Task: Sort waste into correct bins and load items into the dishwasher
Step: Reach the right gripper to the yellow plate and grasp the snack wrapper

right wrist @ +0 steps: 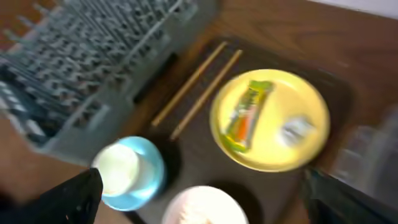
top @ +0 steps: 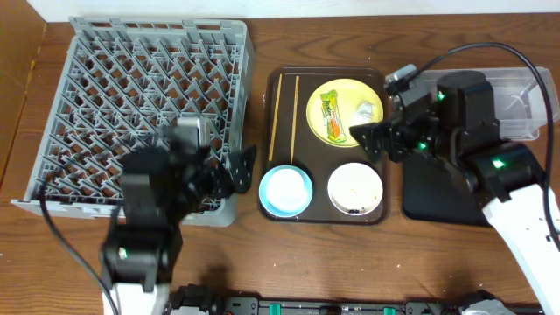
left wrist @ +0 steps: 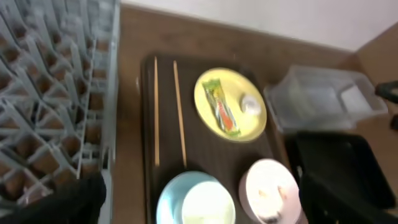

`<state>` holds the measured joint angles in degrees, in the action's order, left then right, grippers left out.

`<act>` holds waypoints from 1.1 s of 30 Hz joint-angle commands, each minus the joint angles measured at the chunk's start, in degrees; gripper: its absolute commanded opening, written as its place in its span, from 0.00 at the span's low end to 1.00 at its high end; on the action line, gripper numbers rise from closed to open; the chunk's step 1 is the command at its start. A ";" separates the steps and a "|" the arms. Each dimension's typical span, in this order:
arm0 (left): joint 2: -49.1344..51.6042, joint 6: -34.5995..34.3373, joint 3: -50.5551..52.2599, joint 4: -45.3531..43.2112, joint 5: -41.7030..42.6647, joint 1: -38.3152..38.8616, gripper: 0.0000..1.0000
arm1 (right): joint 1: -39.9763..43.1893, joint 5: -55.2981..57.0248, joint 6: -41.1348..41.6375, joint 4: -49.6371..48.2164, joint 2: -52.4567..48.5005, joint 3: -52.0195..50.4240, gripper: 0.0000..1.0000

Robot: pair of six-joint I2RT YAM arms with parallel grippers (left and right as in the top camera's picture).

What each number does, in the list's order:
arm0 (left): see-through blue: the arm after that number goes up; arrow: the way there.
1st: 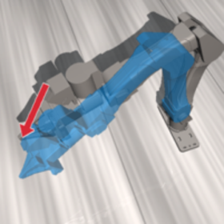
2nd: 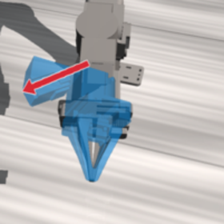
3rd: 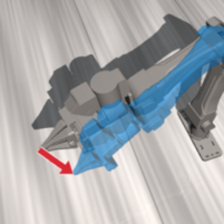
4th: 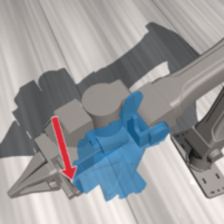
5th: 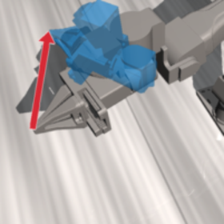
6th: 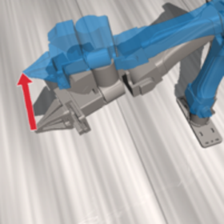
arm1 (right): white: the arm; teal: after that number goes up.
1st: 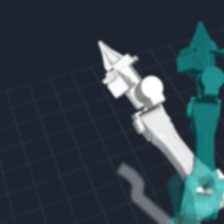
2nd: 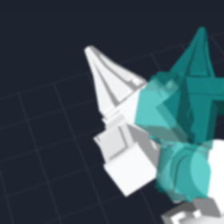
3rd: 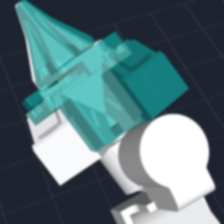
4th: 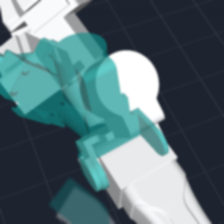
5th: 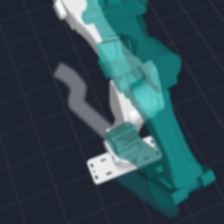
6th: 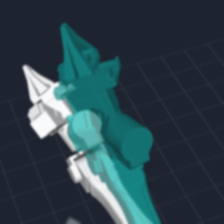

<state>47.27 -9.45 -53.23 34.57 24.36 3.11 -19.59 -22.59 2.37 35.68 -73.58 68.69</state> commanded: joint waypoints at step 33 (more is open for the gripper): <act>12.87 -4.39 -10.01 9.11 2.19 0.13 0.99 | -9.03 22.32 8.98 -1.38 -52.74 23.78 0.13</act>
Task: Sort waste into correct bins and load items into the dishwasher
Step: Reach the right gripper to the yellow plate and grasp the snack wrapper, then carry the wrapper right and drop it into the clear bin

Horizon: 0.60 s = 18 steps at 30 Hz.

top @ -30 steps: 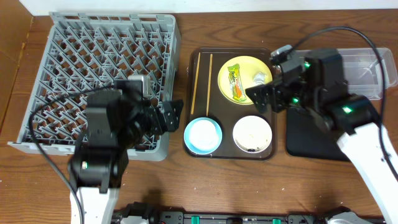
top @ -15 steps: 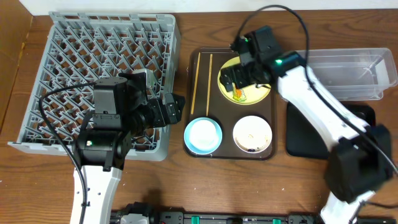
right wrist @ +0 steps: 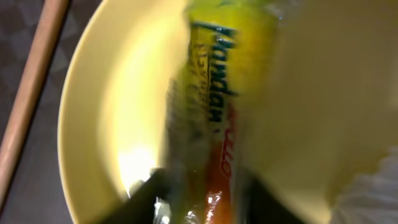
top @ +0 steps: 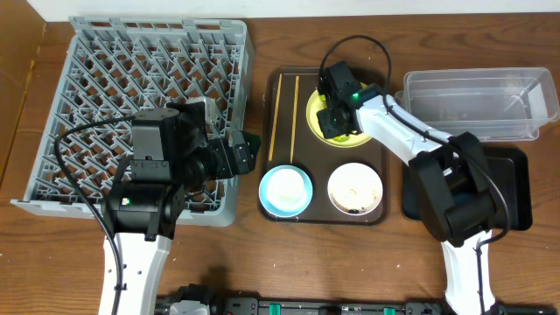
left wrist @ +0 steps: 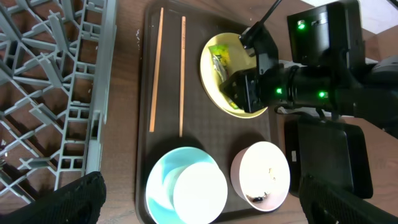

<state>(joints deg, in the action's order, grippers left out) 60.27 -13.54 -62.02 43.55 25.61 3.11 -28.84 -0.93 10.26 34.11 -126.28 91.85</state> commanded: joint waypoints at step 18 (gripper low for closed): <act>-0.13 -0.31 -1.22 0.13 0.94 0.13 0.99 | 20.98 0.96 12.02 20.50 26.14 0.79 0.01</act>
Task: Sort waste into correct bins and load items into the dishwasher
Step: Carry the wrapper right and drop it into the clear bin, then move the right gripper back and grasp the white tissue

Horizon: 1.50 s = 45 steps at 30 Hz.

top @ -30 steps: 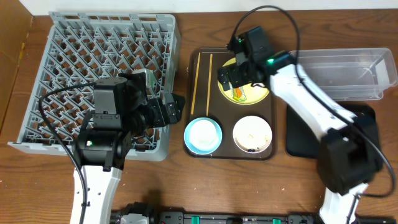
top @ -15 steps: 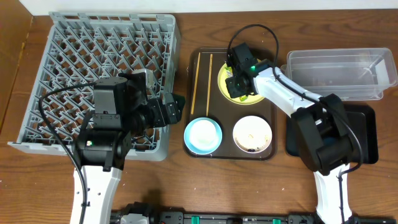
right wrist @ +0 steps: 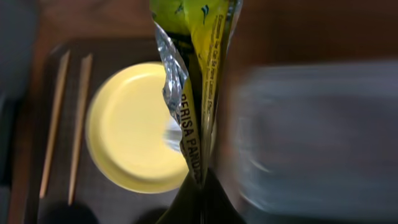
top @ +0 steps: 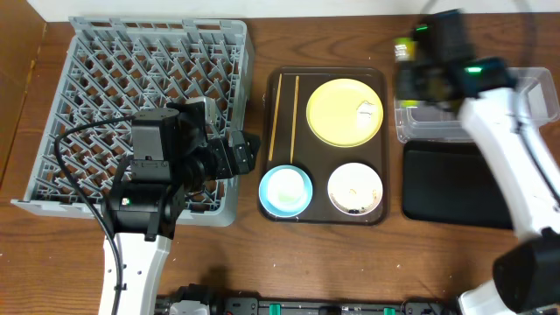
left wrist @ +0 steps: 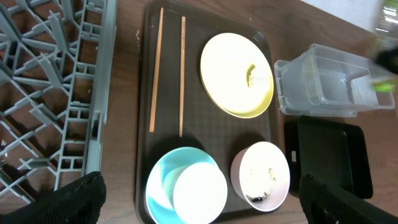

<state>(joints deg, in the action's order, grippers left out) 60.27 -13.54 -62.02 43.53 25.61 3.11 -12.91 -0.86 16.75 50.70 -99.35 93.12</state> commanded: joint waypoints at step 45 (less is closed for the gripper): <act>-0.13 -0.31 -1.22 0.15 0.94 0.13 0.99 | -14.36 17.22 -11.04 -16.37 -14.38 -6.51 0.48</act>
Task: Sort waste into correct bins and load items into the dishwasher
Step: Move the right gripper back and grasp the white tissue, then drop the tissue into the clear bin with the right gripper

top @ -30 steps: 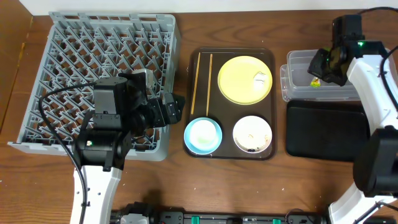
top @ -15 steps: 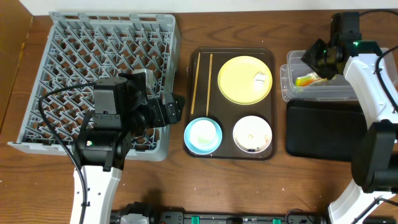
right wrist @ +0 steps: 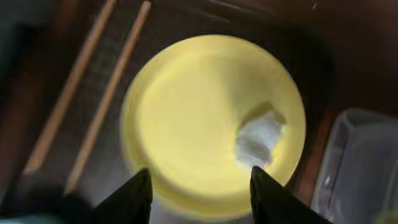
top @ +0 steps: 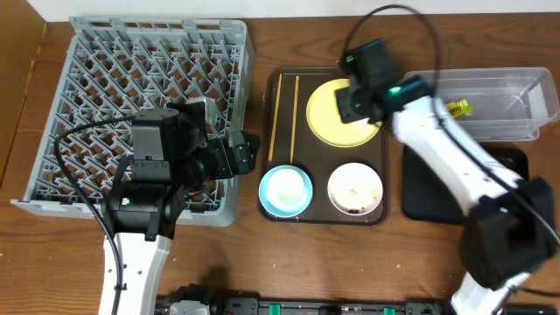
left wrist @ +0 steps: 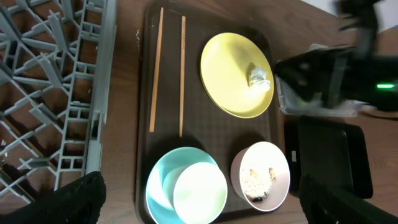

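Note:
A yellow plate point(top: 325, 122) lies on the dark tray point(top: 282, 79) with a crumpled white tissue point(right wrist: 260, 135) on its right side. My right gripper point(right wrist: 199, 179) hovers open just above the plate, with the tissue ahead of its right finger. A yellow-green wrapper point(top: 457, 108) lies inside the clear bin point(top: 503, 87). Two chopsticks point(top: 284, 114), a blue bowl with a white cup in it point(top: 286, 190) and a pink bowl with food scraps point(top: 356, 189) also sit on the tray. My left gripper point(left wrist: 199, 208) is open near the grey dish rack point(top: 131, 87), holding nothing.
A black bin point(top: 446, 188) sits right of the tray, below the clear bin. The dish rack fills the left of the table. My right arm reaches across the clear bin's left end and the tray's right edge.
My right gripper held the wrapper beside the clear bin; now the wrapper lies in that bin and the gripper is open over the yellow plate. The left arm has not moved.
The wrapper and tissue lay on the yellow plate while my right gripper stood open to the right of the tray. Then it was down on the wrapper, then held it by the clear bin. Now the wrapper is in the bin and the gripper is back over the plate.

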`<state>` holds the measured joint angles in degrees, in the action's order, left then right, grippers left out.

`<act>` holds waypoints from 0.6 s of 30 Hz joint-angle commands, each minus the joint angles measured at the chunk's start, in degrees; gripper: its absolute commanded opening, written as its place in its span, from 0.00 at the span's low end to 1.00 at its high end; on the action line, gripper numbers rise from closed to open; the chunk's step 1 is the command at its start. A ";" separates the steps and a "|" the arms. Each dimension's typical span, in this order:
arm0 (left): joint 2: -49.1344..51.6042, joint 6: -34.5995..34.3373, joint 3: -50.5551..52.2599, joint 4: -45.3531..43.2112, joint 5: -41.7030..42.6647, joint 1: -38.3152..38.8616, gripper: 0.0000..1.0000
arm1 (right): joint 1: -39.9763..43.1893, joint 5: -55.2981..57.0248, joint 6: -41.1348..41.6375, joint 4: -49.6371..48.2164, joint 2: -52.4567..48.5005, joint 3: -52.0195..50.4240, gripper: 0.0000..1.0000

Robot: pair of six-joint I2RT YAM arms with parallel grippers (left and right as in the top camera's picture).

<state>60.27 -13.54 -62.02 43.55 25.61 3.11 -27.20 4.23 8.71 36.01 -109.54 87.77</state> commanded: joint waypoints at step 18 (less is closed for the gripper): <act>-0.15 -0.33 -1.22 0.13 0.94 0.13 0.99 | 3.54 9.33 7.76 -0.87 -6.64 1.27 0.01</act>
<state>60.27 -13.54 -62.02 43.55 25.61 3.11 -24.67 14.74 9.54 34.39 -122.28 86.80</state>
